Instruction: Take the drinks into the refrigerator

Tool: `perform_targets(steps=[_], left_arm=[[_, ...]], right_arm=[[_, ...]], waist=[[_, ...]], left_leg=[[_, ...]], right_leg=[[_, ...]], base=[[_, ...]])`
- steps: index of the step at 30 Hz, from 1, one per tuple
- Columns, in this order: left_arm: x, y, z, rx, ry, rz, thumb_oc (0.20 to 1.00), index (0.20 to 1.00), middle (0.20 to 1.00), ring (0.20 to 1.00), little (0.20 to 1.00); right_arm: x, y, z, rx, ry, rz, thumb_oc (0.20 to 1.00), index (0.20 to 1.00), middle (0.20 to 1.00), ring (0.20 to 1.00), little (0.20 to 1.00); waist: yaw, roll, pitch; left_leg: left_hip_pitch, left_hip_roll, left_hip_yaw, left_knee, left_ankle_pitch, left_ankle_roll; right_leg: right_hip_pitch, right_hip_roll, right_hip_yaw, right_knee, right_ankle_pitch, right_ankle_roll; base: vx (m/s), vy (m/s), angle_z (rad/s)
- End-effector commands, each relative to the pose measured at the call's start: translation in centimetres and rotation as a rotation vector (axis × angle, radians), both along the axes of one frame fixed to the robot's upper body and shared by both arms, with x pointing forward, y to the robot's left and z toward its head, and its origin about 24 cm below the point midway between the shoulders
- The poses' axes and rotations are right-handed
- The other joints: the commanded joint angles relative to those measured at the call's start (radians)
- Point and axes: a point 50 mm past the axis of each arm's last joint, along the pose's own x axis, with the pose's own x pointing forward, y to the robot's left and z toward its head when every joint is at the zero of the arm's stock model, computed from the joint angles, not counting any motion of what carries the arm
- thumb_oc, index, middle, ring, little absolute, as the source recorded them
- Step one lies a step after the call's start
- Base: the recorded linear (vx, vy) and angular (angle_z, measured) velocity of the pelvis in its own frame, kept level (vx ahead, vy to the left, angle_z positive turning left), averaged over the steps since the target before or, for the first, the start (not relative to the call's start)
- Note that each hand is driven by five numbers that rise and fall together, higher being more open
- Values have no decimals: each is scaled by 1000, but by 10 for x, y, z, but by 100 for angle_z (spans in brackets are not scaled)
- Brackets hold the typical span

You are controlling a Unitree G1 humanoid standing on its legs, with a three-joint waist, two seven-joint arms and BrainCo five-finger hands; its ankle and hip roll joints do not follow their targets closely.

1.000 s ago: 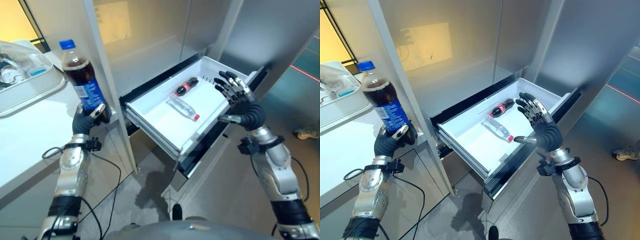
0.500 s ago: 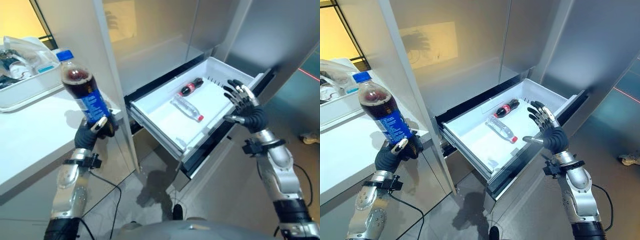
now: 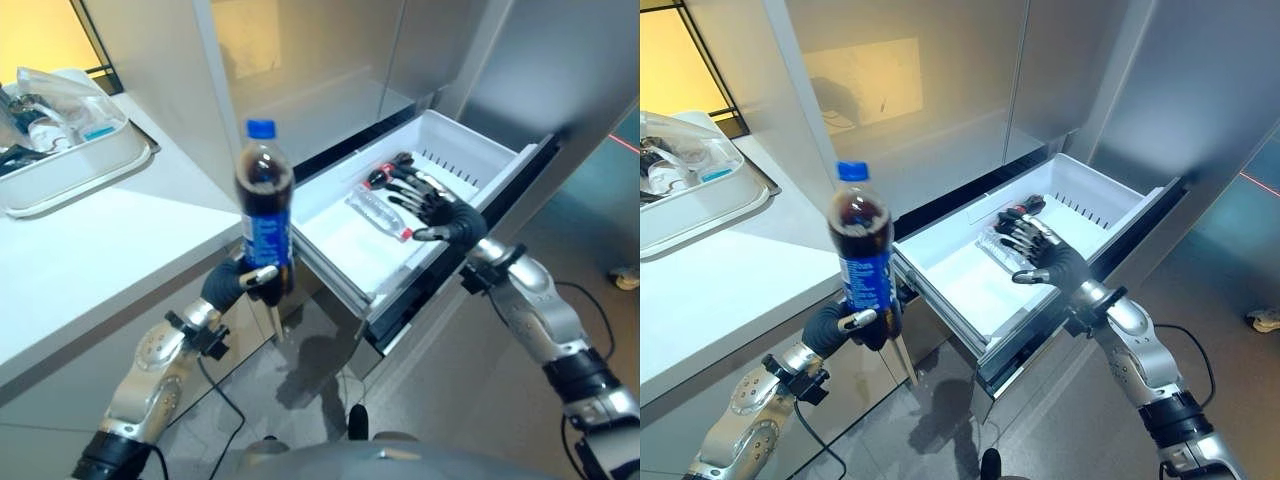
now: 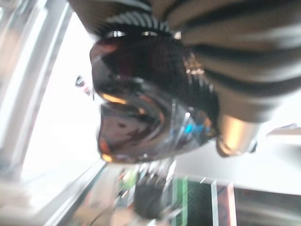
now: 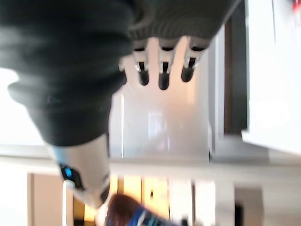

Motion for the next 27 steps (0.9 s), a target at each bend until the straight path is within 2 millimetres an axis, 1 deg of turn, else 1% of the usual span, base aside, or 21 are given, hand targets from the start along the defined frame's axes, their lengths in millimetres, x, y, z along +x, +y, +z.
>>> perform_targets(steps=[1,2,3,4,7,8,11,12,13,14,17,19,21,27], left_arm=[[7,-26,62,-92,-298,-176,200,200,200,200,200],[7,-27,64,-80,-300,-193,200,200,200,200,200],[7,-27,64,-80,-300,-193,200,200,200,200,200],[7,-31,63,-62,-290,-224,200,200,200,200,200],[7,-40,62,-37,-284,-282,200,200,200,200,200],[7,-40,62,-37,-284,-282,200,200,200,200,200],[8,-46,60,-23,-274,-312,200,200,200,200,200],[9,-47,58,-13,-266,-319,200,200,200,200,200],[9,-47,58,-13,-267,-319,200,200,200,200,200],[8,-49,56,-1,-260,-330,200,200,200,200,200],[9,-49,56,2,-256,-335,200,200,200,200,200],[10,-51,52,4,-243,-331,200,200,200,200,200],[11,-52,52,19,-247,-329,200,200,200,200,200],[13,-55,50,23,-243,-328,200,200,200,200,200]], right_arm=[[14,13,27,44,-64,84,1000,1000,1000,1000,1000],[15,19,27,45,-61,106,1000,1000,1000,1000,1000],[15,19,27,45,-62,106,1000,1000,1000,1000,1000],[16,28,26,40,-49,148,1000,1000,1000,1000,1000],[17,42,24,18,-34,202,1000,1000,1000,1000,1000],[17,42,24,18,-34,202,1000,1000,1000,1000,1000],[15,52,20,18,-16,241,1000,1000,1000,1000,1000],[13,59,18,23,-3,272,1000,1000,1000,1000,1000],[13,59,18,23,-2,272,1000,1000,1000,1000,1000],[10,65,15,24,15,304,1000,1000,1000,1000,1000],[9,68,14,21,21,323,1000,1000,1000,1000,1000],[6,79,9,34,49,367,1000,1000,1000,1000,1000],[4,88,11,27,43,404,1000,1000,1000,1000,1000],[4,101,16,56,34,441,1000,1000,1000,1000,1000]], waist=[[37,3,-19],[37,4,-17],[37,4,-17],[39,5,-16],[41,10,-15],[41,10,-15],[41,13,-16],[40,15,-17],[40,15,-17],[41,16,-17],[41,17,-18],[42,19,-19],[43,21,-19],[48,22,-19]], left_leg=[[26,-46,-60,13,-89,63],[26,-46,-59,13,-90,63],[26,-46,-59,13,-90,63],[27,-47,-59,16,-90,63],[27,-47,-58,18,-89,63],[27,-47,-58,18,-89,63],[27,-46,-59,16,-87,61],[27,-46,-60,15,-86,60],[27,-46,-60,15,-86,60],[26,-46,-60,14,-85,60],[27,-46,-60,14,-84,60],[28,-46,-60,15,-84,60],[28,-47,-62,15,-84,60],[27,-47,-63,15,-83,61]], right_leg=[[26,-34,-30,160,-135,75],[26,-34,-29,161,-135,75],[26,-34,-29,161,-135,75],[26,-34,-28,162,-136,76],[29,-34,-27,160,-136,76],[29,-34,-27,160,-136,76],[32,-34,-27,157,-135,75],[34,-34,-28,155,-135,75],[34,-34,-28,155,-135,75],[35,-34,-29,154,-134,76],[36,-34,-29,152,-134,76],[37,-36,-30,151,-133,75],[38,-35,-30,150,-133,75],[41,-37,-32,148,-132,76]], base=[[0,0,0],[0,0,0],[0,0,0],[0,0,0],[0,0,0],[0,0,0],[0,0,0],[0,0,0],[0,0,0],[0,0,0],[0,0,0],[0,0,0],[0,0,0],[0,0,0]])
